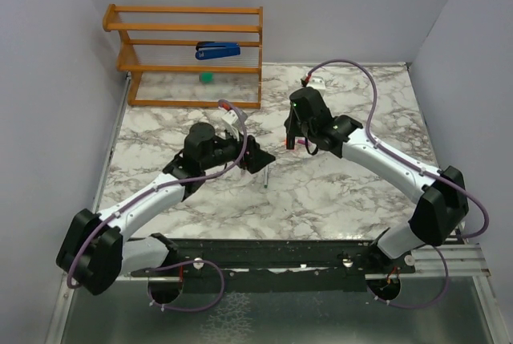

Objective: Insert the pens into the pen caps

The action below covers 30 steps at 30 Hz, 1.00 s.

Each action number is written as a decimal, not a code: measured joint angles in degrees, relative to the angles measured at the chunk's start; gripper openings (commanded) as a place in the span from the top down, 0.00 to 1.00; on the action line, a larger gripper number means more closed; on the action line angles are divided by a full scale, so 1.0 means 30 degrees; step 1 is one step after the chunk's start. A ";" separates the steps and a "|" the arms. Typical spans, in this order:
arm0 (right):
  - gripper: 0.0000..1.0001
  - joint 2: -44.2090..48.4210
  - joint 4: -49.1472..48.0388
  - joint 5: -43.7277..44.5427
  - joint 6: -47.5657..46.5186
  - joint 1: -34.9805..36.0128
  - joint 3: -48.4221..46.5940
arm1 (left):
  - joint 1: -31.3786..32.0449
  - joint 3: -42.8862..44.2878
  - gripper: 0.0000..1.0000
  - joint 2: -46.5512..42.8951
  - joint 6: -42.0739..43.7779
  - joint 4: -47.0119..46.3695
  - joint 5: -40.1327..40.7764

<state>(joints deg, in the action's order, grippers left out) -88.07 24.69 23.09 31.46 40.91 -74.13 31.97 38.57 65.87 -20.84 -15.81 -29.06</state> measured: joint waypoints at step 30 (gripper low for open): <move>0.73 0.1297 0.0510 -0.0044 -0.0051 0.1246 -0.0095 | 0.2259 0.1457 1.00 0.7898 -0.2623 -0.8495 0.1974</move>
<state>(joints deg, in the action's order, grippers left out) -84.18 26.22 22.96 31.31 44.64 -74.41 38.74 42.94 89.56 -28.71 -41.30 -23.14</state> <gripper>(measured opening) 0.281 0.071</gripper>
